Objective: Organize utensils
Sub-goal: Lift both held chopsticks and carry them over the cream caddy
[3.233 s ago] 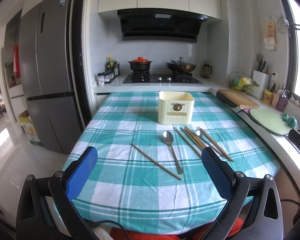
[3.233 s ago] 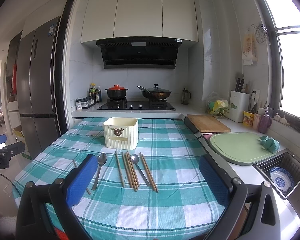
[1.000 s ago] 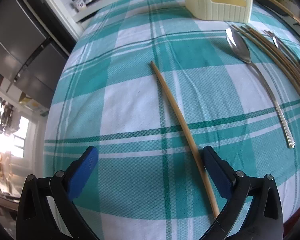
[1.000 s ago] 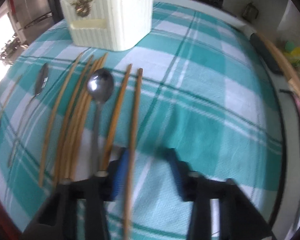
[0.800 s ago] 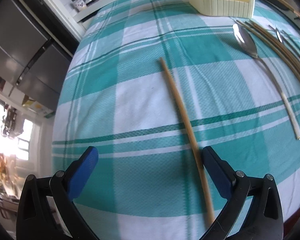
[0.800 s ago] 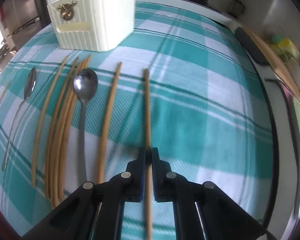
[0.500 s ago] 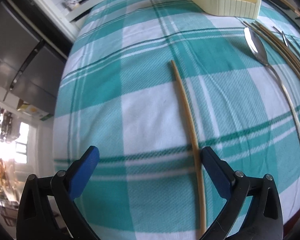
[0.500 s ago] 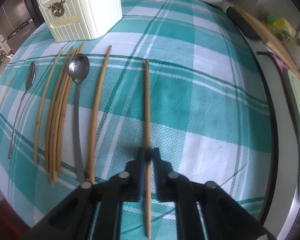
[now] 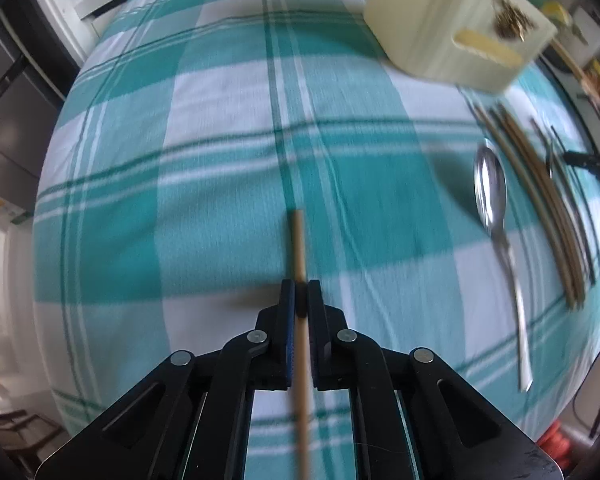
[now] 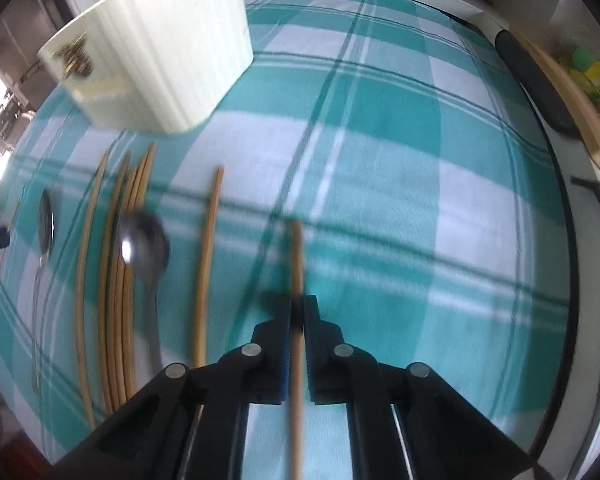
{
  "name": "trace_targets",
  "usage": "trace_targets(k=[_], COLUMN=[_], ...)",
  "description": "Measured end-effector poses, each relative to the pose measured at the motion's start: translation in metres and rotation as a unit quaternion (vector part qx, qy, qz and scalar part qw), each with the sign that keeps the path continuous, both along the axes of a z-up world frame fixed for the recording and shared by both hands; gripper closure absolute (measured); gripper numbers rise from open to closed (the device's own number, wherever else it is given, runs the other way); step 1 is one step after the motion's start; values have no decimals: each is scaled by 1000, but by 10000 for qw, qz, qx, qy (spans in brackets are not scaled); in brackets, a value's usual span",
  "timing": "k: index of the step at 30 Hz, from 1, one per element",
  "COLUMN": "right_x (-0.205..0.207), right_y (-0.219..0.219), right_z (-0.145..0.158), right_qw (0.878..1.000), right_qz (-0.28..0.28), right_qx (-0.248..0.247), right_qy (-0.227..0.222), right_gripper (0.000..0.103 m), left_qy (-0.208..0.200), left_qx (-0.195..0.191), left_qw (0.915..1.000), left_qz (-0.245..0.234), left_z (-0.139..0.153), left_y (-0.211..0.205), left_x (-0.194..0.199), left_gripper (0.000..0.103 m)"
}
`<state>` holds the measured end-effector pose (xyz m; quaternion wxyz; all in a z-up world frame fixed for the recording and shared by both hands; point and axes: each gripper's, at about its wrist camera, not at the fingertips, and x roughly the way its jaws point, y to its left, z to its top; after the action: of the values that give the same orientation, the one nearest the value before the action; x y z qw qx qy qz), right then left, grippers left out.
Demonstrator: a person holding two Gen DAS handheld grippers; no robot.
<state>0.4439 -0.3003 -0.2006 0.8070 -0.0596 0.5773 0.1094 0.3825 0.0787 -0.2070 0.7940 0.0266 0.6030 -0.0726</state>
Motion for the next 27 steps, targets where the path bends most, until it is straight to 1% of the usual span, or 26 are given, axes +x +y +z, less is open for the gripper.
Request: trace_targets(k=[1, 3, 4, 6, 8, 10, 11, 12, 14, 15, 16, 20, 21, 23, 26, 27], right_x=[5, 8, 4, -8, -28, -50, -63, -72, -86, -93, -94, -106, -107, -97, -80, -70], right_y=[-1, -10, -14, -21, -22, -24, -24, -24, -21, -19, -15, -6, -3, 6, 18, 24], right_z=[0, 10, 20, 44, 69, 92, 109, 121, 146, 155, 157, 197, 207, 228, 255, 264], right_qw=[9999, 9980, 9953, 9895, 9845, 9805, 9774, 9751, 9697, 9671, 9651, 9513, 9488, 9395, 9248, 9175], right_qz=[-79, -316, -387, -406, -324, -244, -202, -168, -91, -69, -57, -19, -11, -13, -31, -47], right_qx=[60, 502, 798, 1172, 1333, 1420, 1454, 1462, 1475, 1470, 1462, 1387, 1376, 1366, 1468, 1536], right_qy=[-18, -217, -396, -739, -1089, -1338, -1523, -1659, -1945, -2077, -2171, -2754, -2842, -3141, -3511, -3668], right_gripper=[97, 97, 97, 97, 97, 97, 97, 97, 97, 97, 97, 97, 97, 97, 97, 97], left_qy=[-31, -193, -354, -673, -1008, -1356, -1517, -1631, -1925, -2050, -2177, -2624, -2774, -2991, -3423, -3582], left_qx=[5, 7, -129, -331, -452, -668, -777, -851, -1037, -1092, -1142, -1381, -1406, -1495, -1554, -1571], left_qw=[10000, 9997, 9992, 9970, 9938, 9884, 9853, 9829, 9758, 9727, 9693, 9550, 9503, 9423, 9264, 9200], left_qz=[31, 123, 151, 171, 140, 109, 92, 81, 42, 38, 44, 113, 139, 172, 224, 247], left_z=[1, 9, 20, 44, 68, 96, 109, 118, 141, 149, 158, 197, 211, 233, 273, 287], left_y=[0, 2, 4, 7, 8, 10, 13, 14, 19, 20, 20, 20, 19, 17, 7, 1], left_x=[3, 3, -1, -11, -22, -37, -44, -50, -63, -66, -70, -72, -65, -52, -24, -12], left_gripper=[99, 99, 99, 99, 99, 99, 99, 99, 99, 99, 99, 99, 99, 99, 99, 99])
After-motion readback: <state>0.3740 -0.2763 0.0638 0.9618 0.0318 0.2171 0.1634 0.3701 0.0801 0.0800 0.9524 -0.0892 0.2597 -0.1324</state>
